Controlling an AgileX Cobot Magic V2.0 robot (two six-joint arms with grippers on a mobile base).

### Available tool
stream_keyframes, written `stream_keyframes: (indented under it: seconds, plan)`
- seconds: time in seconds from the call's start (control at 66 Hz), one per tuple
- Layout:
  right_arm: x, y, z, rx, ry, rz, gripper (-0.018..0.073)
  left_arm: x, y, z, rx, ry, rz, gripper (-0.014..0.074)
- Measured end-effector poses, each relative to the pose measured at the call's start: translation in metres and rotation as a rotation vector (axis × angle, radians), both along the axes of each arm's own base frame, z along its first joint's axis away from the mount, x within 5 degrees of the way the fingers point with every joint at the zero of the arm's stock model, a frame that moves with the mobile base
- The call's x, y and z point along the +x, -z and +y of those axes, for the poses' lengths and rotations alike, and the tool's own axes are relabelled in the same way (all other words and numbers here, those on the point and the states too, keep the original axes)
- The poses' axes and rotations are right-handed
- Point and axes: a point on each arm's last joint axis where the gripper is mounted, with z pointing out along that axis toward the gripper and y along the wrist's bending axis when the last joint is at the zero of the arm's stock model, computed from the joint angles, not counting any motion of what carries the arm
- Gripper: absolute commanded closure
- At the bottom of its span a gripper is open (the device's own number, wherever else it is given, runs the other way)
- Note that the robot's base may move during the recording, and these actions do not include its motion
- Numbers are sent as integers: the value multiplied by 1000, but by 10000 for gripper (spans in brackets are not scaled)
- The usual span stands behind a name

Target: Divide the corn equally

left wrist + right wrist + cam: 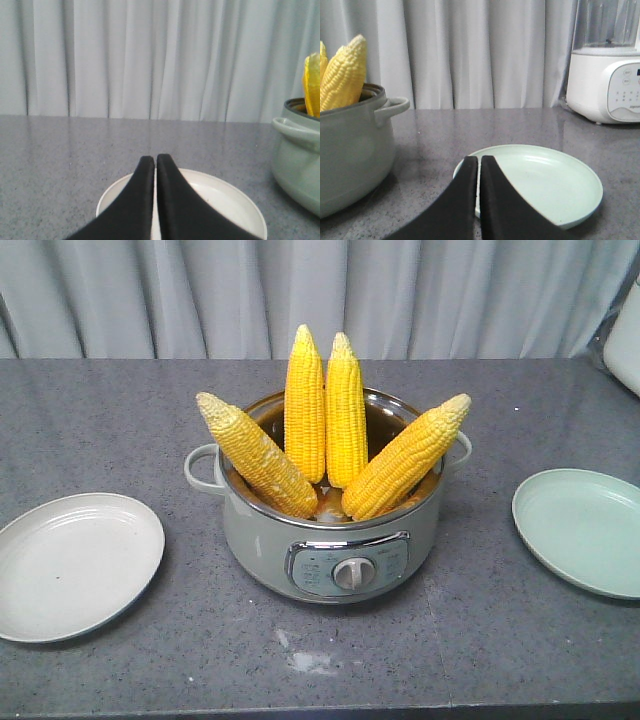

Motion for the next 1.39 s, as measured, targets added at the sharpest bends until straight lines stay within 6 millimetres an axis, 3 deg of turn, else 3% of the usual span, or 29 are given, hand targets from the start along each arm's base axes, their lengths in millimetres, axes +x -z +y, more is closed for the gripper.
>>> stream_keyframes:
  seconds: [0.121, 0.333, 0.485, 0.652, 0.743, 0.909, 1.182, 1.304, 1.395]
  plan:
    - [-1, -9, 0, 0, -1, -4, 561, -5, -27, 0, 2, 0, -84, 603]
    - [-5, -72, 0, -79, 0, 23, 561, -32, -111, 0, 8, -5, -258, 603]
    - [-1, -117, 1, -109, -4, 97, 561, -31, -156, 0, 4, -11, -193, 603]
    - [13, -150, 1, -112, -12, 193, 561, -10, -191, 2, -2, -21, -12, 603]
    - [23, -156, 1, -112, -16, 260, 561, 8, -194, 3, -6, -26, 130, 603]
    - [38, -147, 1, -112, -24, 381, 561, 43, -174, 4, -14, -30, 383, 603]
    - [51, -138, 1, -113, -30, 473, 540, 63, -158, 3, -36, -23, 552, 581]
    - [56, -136, 1, -113, -31, 500, 434, 67, -156, 3, -29, -23, 568, 472]
    - [58, -134, 1, -113, -32, 516, 296, 68, -155, 3, -6, -19, 571, 317]
